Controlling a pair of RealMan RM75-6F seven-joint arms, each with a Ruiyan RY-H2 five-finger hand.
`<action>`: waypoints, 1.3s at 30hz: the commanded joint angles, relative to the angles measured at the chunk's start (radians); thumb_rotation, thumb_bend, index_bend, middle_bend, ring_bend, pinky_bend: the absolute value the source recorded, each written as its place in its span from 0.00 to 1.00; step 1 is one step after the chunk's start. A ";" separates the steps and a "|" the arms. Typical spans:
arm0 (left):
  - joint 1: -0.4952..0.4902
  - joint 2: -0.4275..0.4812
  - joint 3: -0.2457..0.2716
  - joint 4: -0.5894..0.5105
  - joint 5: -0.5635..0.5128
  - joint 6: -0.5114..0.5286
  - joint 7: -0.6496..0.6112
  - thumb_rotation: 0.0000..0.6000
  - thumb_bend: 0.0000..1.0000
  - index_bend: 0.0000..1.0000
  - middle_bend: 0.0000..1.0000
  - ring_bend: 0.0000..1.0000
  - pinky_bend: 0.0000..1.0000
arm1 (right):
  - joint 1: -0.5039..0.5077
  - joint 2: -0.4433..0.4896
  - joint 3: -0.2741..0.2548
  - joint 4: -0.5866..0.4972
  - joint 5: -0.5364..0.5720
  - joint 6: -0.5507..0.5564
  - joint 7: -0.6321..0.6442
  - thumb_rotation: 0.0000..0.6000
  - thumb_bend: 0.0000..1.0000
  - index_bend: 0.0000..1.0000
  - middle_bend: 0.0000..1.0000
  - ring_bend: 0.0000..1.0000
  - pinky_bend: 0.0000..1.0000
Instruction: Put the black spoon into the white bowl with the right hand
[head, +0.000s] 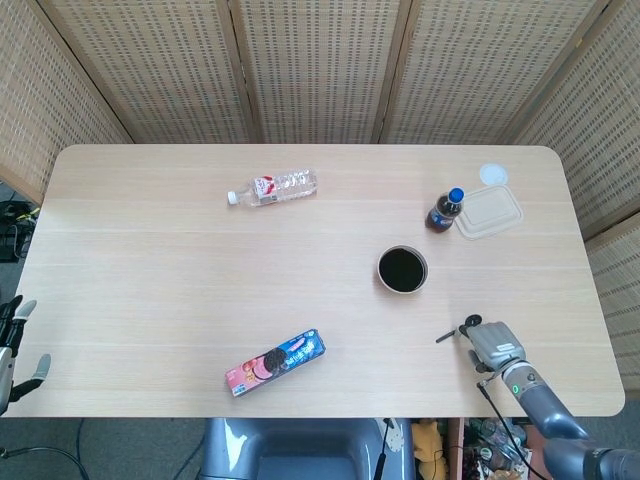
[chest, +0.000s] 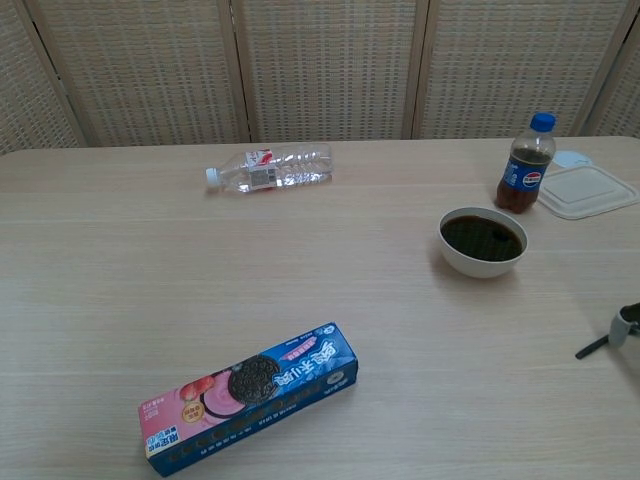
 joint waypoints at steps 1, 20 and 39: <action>0.000 -0.001 0.000 0.002 -0.001 -0.001 -0.002 1.00 0.40 0.00 0.00 0.00 0.00 | 0.003 -0.001 0.002 0.001 0.003 0.000 -0.002 1.00 0.76 0.29 0.97 0.98 0.97; -0.008 -0.011 -0.006 0.028 0.000 -0.011 -0.027 1.00 0.40 0.00 0.00 0.00 0.00 | 0.001 0.073 0.022 -0.171 0.021 0.136 -0.060 1.00 0.58 0.42 0.62 0.69 0.94; -0.007 -0.008 -0.007 0.046 -0.003 -0.010 -0.048 1.00 0.40 0.00 0.00 0.00 0.00 | -0.081 -0.102 0.061 -0.024 -0.179 0.330 0.021 1.00 0.44 0.50 0.22 0.17 0.24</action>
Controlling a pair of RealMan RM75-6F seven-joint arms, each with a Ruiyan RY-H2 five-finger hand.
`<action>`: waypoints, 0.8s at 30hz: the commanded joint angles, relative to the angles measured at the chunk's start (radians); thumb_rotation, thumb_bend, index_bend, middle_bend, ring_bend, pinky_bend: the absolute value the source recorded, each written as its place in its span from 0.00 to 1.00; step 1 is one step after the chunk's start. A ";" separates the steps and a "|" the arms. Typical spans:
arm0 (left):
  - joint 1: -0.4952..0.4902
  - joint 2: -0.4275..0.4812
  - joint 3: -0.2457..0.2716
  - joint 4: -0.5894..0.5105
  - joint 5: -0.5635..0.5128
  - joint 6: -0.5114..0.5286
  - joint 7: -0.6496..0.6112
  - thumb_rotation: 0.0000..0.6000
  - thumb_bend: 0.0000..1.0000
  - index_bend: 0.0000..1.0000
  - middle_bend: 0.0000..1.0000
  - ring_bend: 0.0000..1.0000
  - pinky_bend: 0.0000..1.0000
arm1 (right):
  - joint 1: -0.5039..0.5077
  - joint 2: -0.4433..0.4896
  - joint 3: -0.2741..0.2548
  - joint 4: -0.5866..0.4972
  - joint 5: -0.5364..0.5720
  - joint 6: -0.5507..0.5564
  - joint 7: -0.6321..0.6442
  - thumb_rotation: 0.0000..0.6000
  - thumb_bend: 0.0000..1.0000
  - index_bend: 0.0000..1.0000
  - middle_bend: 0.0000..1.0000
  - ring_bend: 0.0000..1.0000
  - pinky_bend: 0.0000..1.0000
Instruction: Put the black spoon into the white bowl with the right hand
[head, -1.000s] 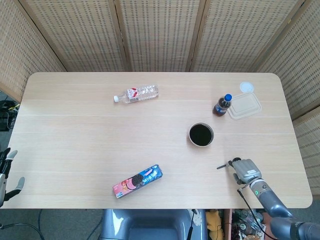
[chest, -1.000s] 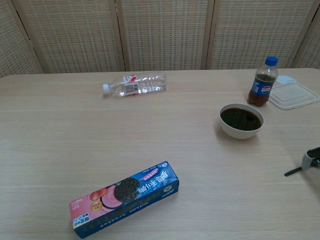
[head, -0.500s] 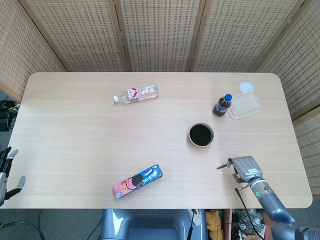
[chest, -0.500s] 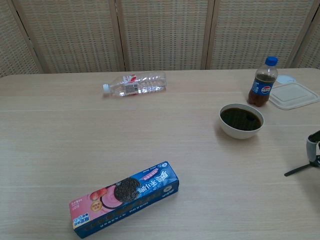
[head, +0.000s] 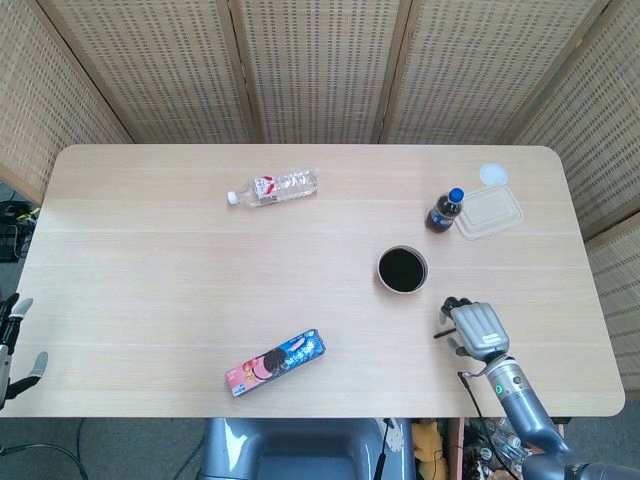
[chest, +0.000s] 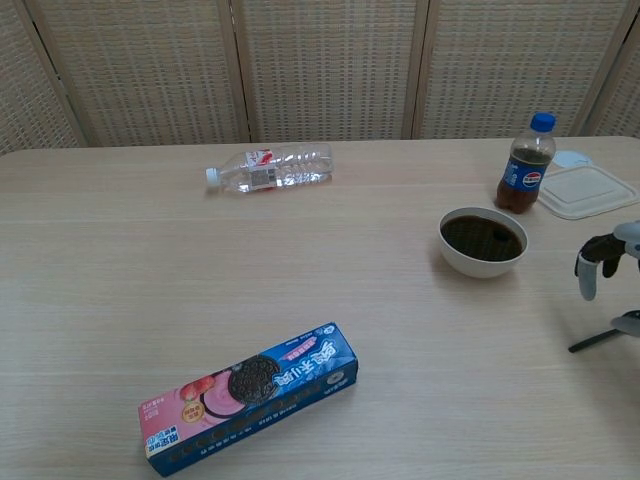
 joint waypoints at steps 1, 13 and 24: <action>0.001 0.000 0.000 0.001 0.000 0.001 0.000 1.00 0.40 0.00 0.00 0.00 0.00 | -0.006 -0.014 0.004 0.017 -0.009 0.005 0.008 1.00 0.44 0.50 0.20 0.15 0.20; -0.003 0.002 0.002 -0.003 0.004 -0.003 0.004 1.00 0.40 0.00 0.00 0.00 0.00 | -0.025 -0.110 0.025 0.159 -0.050 0.007 0.085 1.00 0.38 0.52 0.14 0.07 0.12; -0.004 0.005 0.001 -0.008 0.000 -0.006 0.011 1.00 0.40 0.00 0.00 0.00 0.00 | -0.025 -0.177 0.042 0.276 -0.077 -0.020 0.141 1.00 0.39 0.53 0.14 0.07 0.12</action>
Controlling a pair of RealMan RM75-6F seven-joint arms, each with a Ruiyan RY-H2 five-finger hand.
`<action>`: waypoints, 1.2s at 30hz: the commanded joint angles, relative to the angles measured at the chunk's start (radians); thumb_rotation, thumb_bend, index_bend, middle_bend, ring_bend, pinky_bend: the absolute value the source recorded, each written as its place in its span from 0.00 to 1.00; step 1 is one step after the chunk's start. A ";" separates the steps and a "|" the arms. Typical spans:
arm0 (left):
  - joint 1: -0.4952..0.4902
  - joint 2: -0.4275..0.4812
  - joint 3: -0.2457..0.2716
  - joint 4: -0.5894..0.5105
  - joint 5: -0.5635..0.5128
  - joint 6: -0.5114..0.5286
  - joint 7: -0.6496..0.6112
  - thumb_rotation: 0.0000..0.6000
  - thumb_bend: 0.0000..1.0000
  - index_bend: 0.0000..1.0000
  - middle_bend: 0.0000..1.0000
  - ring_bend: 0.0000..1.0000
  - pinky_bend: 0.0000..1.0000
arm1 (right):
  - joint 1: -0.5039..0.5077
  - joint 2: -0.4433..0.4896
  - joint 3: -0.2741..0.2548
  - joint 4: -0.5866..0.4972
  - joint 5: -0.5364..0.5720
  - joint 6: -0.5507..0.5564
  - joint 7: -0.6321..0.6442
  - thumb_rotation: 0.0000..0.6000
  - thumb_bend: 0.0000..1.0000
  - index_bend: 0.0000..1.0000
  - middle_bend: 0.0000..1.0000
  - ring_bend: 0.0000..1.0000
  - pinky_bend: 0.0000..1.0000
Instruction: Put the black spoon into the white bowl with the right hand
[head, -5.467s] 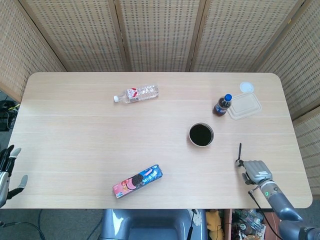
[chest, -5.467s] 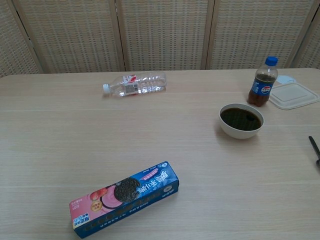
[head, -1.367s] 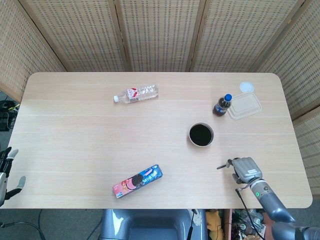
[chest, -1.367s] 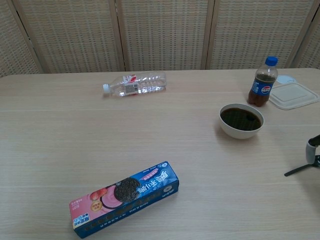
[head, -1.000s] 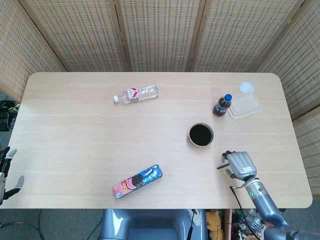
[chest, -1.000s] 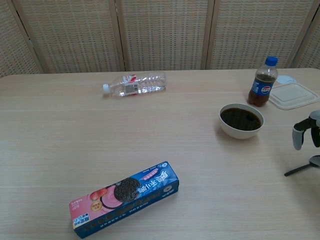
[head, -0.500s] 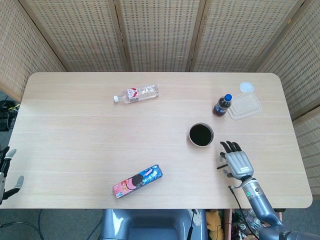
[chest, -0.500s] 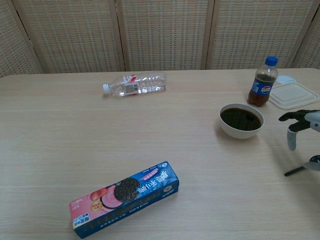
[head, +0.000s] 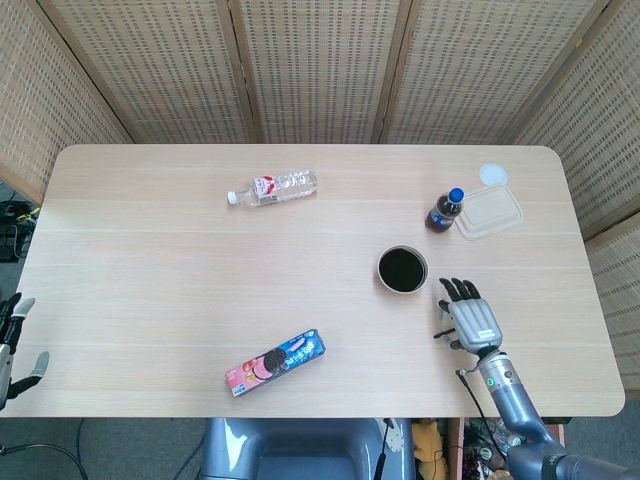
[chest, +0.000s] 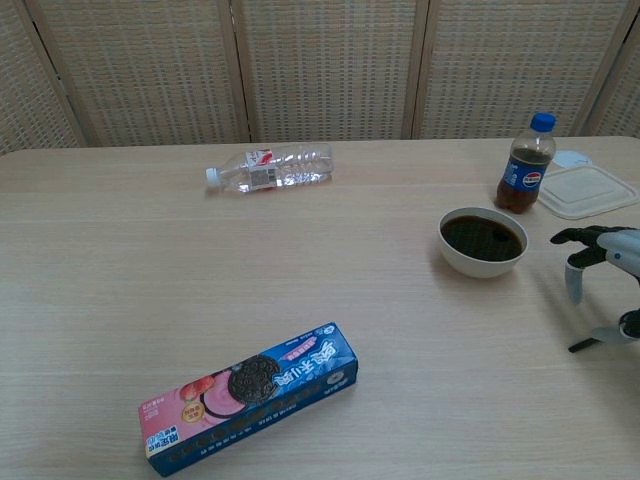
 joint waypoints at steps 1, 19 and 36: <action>0.000 0.001 0.001 0.000 -0.001 -0.001 0.001 1.00 0.40 0.00 0.00 0.00 0.00 | 0.001 -0.013 0.003 0.020 -0.007 -0.013 0.009 1.00 0.40 0.53 0.14 0.07 0.12; 0.001 0.008 0.002 -0.013 0.004 0.003 0.014 1.00 0.40 0.00 0.00 0.00 0.00 | -0.012 -0.043 0.001 0.110 -0.039 -0.040 0.044 1.00 0.50 0.53 0.14 0.07 0.12; 0.003 0.016 0.005 -0.033 0.008 0.010 0.032 1.00 0.40 0.00 0.00 0.00 0.00 | -0.030 -0.085 -0.018 0.200 -0.102 -0.033 0.084 1.00 0.50 0.53 0.14 0.07 0.12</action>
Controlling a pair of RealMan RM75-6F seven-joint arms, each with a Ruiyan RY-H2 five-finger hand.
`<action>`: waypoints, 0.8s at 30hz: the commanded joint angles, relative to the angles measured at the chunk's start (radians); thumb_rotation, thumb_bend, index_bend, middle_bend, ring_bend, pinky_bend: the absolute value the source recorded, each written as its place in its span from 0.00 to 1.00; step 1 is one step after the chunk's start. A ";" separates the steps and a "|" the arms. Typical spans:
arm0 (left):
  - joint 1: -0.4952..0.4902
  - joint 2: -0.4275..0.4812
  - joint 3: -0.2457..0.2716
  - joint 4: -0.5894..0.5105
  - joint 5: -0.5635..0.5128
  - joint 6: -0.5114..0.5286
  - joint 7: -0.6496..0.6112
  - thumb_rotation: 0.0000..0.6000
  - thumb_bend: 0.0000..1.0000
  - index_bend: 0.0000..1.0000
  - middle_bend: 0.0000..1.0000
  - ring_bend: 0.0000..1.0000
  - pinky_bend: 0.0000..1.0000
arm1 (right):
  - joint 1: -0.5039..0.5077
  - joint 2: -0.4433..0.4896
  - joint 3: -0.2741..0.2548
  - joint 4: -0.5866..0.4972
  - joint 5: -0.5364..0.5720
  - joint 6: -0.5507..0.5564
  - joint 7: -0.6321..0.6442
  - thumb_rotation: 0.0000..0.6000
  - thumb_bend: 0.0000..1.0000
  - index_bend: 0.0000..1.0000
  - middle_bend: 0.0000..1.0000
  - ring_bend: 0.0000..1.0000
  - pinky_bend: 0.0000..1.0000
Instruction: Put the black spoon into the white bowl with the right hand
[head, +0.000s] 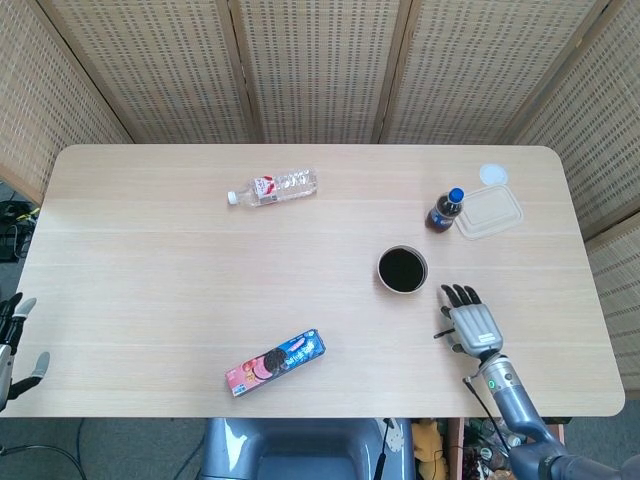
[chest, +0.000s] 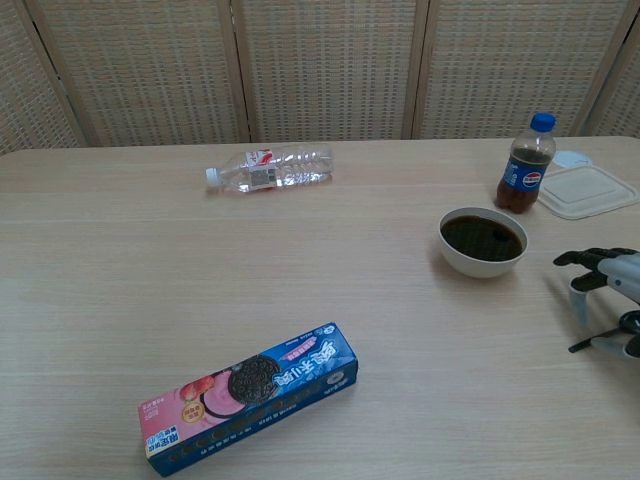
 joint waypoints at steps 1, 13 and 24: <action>0.001 0.001 0.000 -0.001 0.000 0.001 0.000 1.00 0.40 0.00 0.00 0.00 0.00 | -0.001 -0.006 -0.004 0.010 -0.008 -0.003 0.004 1.00 0.50 0.53 0.14 0.07 0.12; 0.005 0.001 0.001 -0.001 0.001 0.007 -0.003 1.00 0.40 0.00 0.00 0.00 0.00 | -0.011 0.006 -0.009 0.002 -0.067 0.052 0.017 1.00 0.50 0.54 0.35 0.30 0.22; 0.006 0.002 0.001 -0.002 0.001 0.008 -0.002 1.00 0.40 0.00 0.00 0.00 0.00 | 0.000 0.021 -0.003 -0.003 -0.085 0.044 0.025 1.00 0.50 0.54 0.78 0.73 0.68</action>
